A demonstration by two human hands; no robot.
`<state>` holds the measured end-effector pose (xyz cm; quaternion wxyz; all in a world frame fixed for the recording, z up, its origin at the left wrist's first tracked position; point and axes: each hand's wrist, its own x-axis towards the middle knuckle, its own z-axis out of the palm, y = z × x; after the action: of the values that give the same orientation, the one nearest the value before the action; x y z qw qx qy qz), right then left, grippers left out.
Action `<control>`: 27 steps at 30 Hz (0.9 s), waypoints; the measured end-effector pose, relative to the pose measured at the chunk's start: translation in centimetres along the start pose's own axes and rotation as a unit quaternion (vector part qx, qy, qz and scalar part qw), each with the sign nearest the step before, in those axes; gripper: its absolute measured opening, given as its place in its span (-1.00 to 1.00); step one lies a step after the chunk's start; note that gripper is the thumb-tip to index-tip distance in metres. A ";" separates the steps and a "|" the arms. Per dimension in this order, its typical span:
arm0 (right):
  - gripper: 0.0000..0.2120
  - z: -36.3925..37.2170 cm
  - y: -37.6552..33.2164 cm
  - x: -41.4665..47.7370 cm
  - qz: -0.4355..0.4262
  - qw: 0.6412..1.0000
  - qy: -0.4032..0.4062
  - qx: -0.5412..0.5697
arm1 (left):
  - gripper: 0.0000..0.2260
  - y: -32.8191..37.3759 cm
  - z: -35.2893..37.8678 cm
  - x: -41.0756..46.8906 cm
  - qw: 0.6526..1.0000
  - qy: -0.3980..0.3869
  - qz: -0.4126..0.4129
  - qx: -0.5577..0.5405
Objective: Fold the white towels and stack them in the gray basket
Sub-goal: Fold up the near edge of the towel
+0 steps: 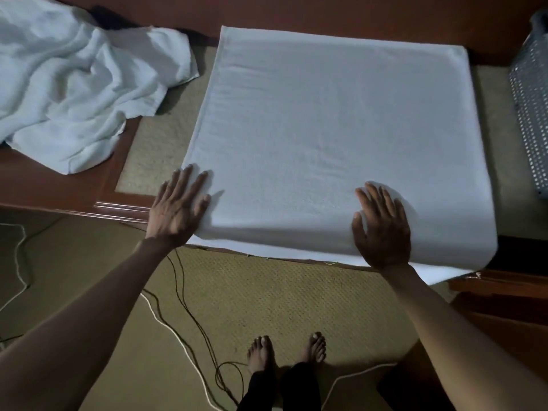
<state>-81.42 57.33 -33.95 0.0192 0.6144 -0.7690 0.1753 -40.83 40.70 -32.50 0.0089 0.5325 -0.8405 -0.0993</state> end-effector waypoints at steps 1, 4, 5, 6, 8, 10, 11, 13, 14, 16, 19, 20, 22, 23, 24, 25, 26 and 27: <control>-0.52 0.0 -0.2 0.1 0.005 1.000 0.008 -0.001 | -0.49 -0.1 0.1 0.2 1.000 0.005 -0.008 -0.007; -0.63 0.4 -1.0 -0.2 0.026 0.997 0.063 0.026 | -0.49 1.0 0.8 -0.3 0.990 0.057 -0.100 -0.084; -0.68 0.4 -1.2 -0.6 0.045 0.994 0.091 0.046 | -0.51 1.7 1.1 -1.1 0.974 0.109 -0.143 -0.136; -0.73 0.4 -1.5 -1.1 0.076 0.988 0.121 0.065 | -0.55 2.5 1.4 -2.3 0.952 0.174 -0.173 -0.184; -0.78 0.6 -2.5 -3.2 0.181 0.963 0.177 0.091 | -0.65 4.6 2.6 -4.7 0.889 0.295 -0.237 -0.257; -0.77 0.8 -3.9 -5.7 0.297 0.920 0.225 0.124 | -0.65 6.9 3.7 -6.2 0.796 0.350 -0.353 -0.345; -0.76 0.8 -4.6 -6.6 0.363 0.884 0.244 0.165 | -0.62 7.9 4.4 -6.3 0.730 0.353 -0.425 -0.401; -0.73 1.6 -4.8 -7.6 0.529 0.753 0.259 0.292 | -0.60 9.5 5.4 -5.9 0.580 0.316 -0.556 -0.505; -0.70 2.3 -4.5 -7.8 0.616 0.664 0.244 0.347 | -0.57 10.2 6.0 -5.7 0.518 0.281 -0.594 -0.547; -0.56 3.6 -3.4 -7.9 0.725 0.498 0.189 0.435 | -0.46 11.1 7.4 -5.4 0.429 0.215 -0.599 -0.641; -0.43 4.2 -1.8 -7.5 0.738 0.336 0.148 0.567 | -0.27 11.9 8.6 -4.9 0.313 0.156 -0.564 -0.748; -0.40 4.4 -1.2 -7.2 0.723 0.302 0.161 0.600 | -0.23 12.0 8.9 -4.6 0.281 0.148 -0.554 -0.769; -0.29 4.7 -0.1 -6.7 0.679 0.268 0.182 0.659 | -0.13 11.8 9.7 -4.4 0.255 0.133 -0.516 -0.807; -0.23 4.9 0.6 -6.6 0.655 0.259 0.191 0.684 | -0.09 11.8 10.0 -4.5 0.253 0.124 -0.496 -0.821; -0.19 5.0 1.0 -6.6 0.640 0.254 0.193 0.699 | -0.07 11.7 10.3 -4.6 0.252 0.119 -0.487 -0.828; -0.17 5.1 1.4 -6.7 0.640 0.255 0.192 0.699 | -0.07 11.6 10.5 -4.8 0.252 0.118 -0.486 -0.828; -0.17 5.2 1.7 -7.0 0.647 0.259 0.189 0.692 | -0.09 11.5 10.4 -5.0 0.251 0.117 -0.487 -0.828; -0.18 5.2 1.9 -7.3 0.657 0.259 0.192 0.682 | -0.11 11.5 10.1 -5.2 0.254 0.117 -0.483 -0.830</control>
<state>-80.44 63.01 -41.07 -0.3815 -0.3670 -0.4793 0.7000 -50.05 51.68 -39.95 0.4946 0.5453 0.1273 -0.6647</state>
